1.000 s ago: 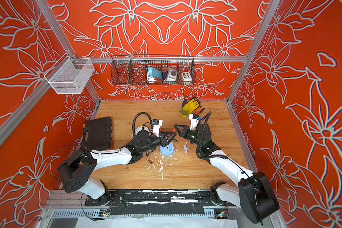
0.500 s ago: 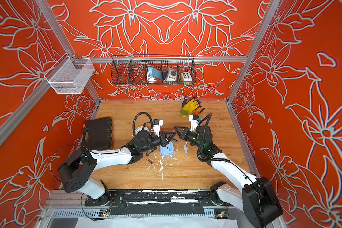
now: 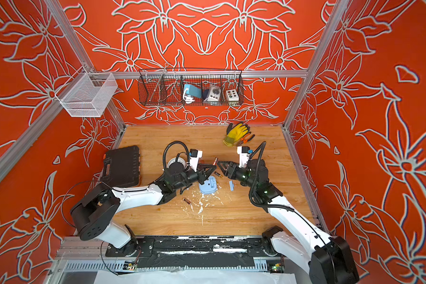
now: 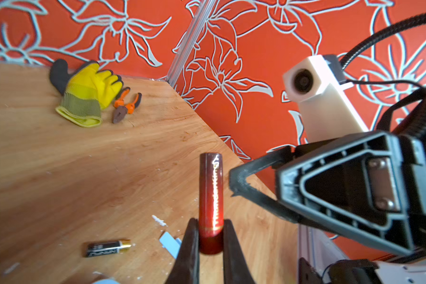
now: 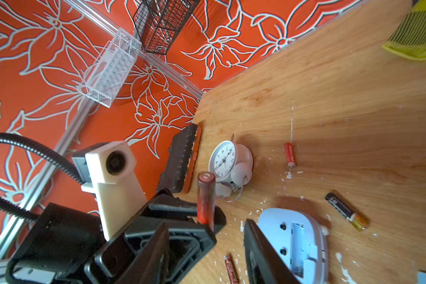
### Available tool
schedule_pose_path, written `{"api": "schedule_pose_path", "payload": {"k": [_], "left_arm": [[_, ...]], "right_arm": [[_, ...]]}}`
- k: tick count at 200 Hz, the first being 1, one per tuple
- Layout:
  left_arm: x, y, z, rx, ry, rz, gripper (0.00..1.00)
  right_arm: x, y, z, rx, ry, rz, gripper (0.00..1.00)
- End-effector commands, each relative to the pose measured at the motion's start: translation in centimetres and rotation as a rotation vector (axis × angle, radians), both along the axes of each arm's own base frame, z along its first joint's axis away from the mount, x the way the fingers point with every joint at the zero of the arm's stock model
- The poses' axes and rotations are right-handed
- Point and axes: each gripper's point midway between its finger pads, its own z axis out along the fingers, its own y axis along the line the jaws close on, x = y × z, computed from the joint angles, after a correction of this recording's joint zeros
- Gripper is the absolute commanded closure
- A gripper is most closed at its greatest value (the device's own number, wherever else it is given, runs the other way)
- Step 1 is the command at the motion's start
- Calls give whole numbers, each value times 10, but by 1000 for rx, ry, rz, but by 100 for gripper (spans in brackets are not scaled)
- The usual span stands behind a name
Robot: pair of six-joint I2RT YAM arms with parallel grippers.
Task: Insert the battery into the alarm
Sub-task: Pick up the battery at the center of the board.
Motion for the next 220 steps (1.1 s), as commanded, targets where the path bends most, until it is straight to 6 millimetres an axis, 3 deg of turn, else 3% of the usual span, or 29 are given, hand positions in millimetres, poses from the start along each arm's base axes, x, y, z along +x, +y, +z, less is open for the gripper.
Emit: {"api": "schedule_pose_path", "payload": {"k": [1,49,87,110,151,220], "left_arm": [[0,11,12,89,-173,-5,91],[-16,20,-5,355,-366,-91,93],[-40,25,4,447,-578,-192,99],[-40,27,7,482,-630,-194,100],[-39,23,-3,566,-653,-250,98],[-38,21,-2,575,-682,-262,98]], "right_arm": [[-4,-11,6,-114,-33,-3,47],[-30,-6,25,-332,-95,247,47],[-48,7,34,-343,-5,448,47],[-57,19,36,-283,46,565,48],[-55,31,34,-225,113,626,49],[-39,40,12,-270,225,633,60]]}}
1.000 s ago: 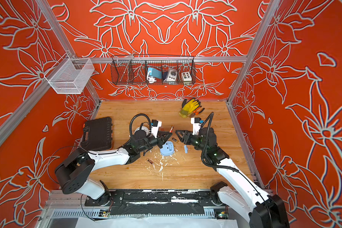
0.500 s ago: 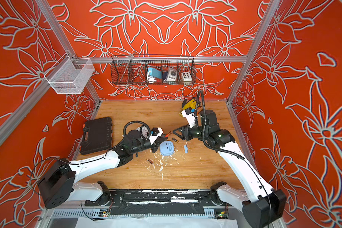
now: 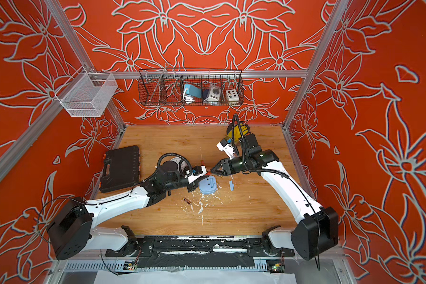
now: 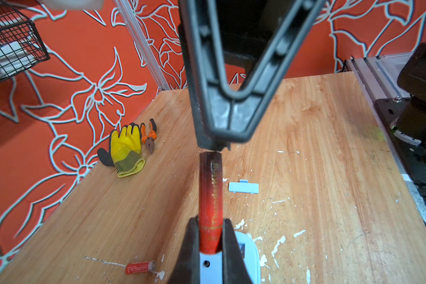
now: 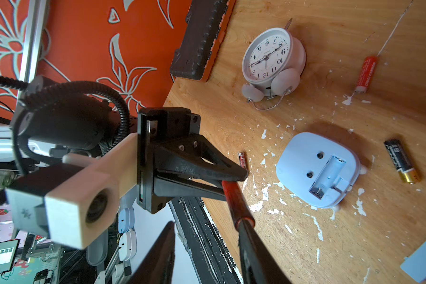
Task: Insert the battery into the alarm
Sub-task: Pick up the battery at the center of the board.
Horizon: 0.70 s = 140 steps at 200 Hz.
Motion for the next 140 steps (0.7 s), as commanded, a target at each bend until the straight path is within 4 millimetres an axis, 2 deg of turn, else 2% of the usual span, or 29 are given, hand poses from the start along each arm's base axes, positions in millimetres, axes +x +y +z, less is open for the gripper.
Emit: {"api": "schedule_pose_path", "payload": {"k": [1,32,93,117,140], "left_arm": [[1,-4,9,4,-48,-28,98],[3,-4,8,5,-59,-24,98],[6,-5,5,7,-62,-15,99],[6,-5,3,11,-60,-14,99],[7,-4,-1,25,-54,-6,99]], "right_arm": [[1,4,0,-15,15,23,60],[6,2,-12,-66,46,10,60],[4,9,-22,-23,120,6,59],[10,2,-29,-85,107,-33,58],[19,-6,-27,-110,79,-87,55]]}}
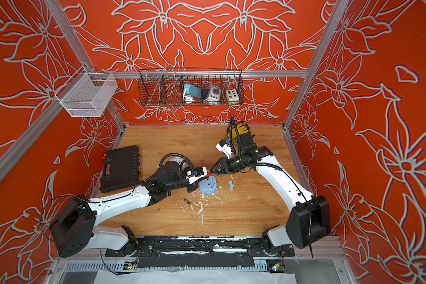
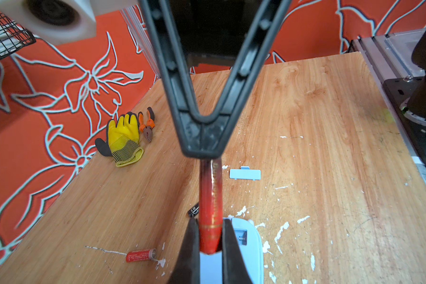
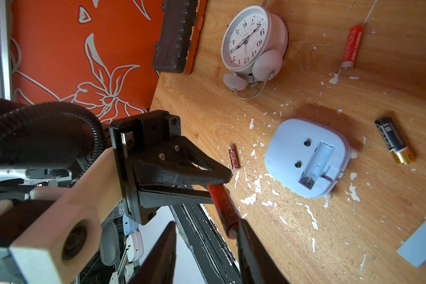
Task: Insert the battery into the alarm
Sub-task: Pick up the battery at the center of the board.
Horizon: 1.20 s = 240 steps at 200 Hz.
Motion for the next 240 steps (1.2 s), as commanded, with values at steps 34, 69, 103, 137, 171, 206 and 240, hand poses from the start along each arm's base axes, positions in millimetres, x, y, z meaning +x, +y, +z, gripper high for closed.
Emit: {"api": "schedule_pose_path", "payload": {"k": [34,69,103,137,171,206,240], "left_arm": [[4,-4,12,-19,-57,-11,99],[4,-5,12,-21,-55,-11,99],[4,-5,11,-21,-52,-14,99],[6,-5,9,-18,-49,-6,99],[7,-5,10,-22,-49,-1,99],[9,-6,10,-25,-50,6,99],[18,-3,12,-62,-40,67,90]], "right_arm": [[14,-13,-5,-43,-27,-92,52],[6,1,-1,72,41,-44,57],[3,6,-3,108,84,-24,64],[1,8,-6,117,113,-17,76],[1,7,-14,93,131,-17,74],[3,7,-18,82,144,-20,87],[8,5,-16,74,115,-40,94]]}}
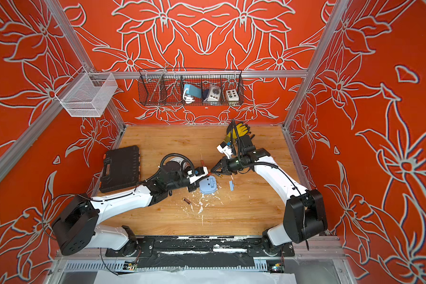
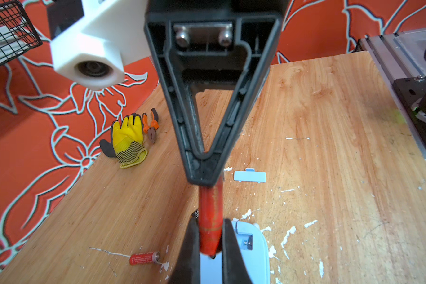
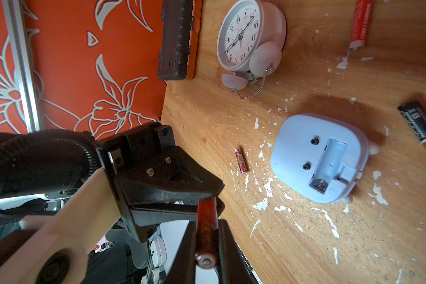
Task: Insert the battery into the alarm
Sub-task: Pick up the battery at the center of the board.
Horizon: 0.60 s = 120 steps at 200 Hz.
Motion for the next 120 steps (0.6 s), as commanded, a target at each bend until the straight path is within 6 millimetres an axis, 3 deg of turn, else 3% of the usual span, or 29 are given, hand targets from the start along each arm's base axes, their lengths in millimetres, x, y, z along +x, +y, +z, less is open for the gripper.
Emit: {"api": "schedule_pose_path", "payload": {"k": [1,13,27,52,84,104,120], "left_arm": [[11,-1,13,-58,-27,49,90],[13,0,17,-92,-31,70,83],[17,2,21,-127,-21,105,63],[19,6,29,-230,27,146,38],[20,18,53,-458,129,209,16],[20,27,71,-625,231,243,8],[8,30,86,-750,289,191,5]], "right_arm": [[0,0,1,2,-16,4,94],[2,0,1,-5,-36,-4,94],[9,-4,2,-23,-78,-40,96],[29,-11,15,-5,-167,-152,98],[56,-24,36,23,-295,-321,96],[65,-33,48,28,-385,-388,95],[71,-41,59,44,-454,-450,94]]}}
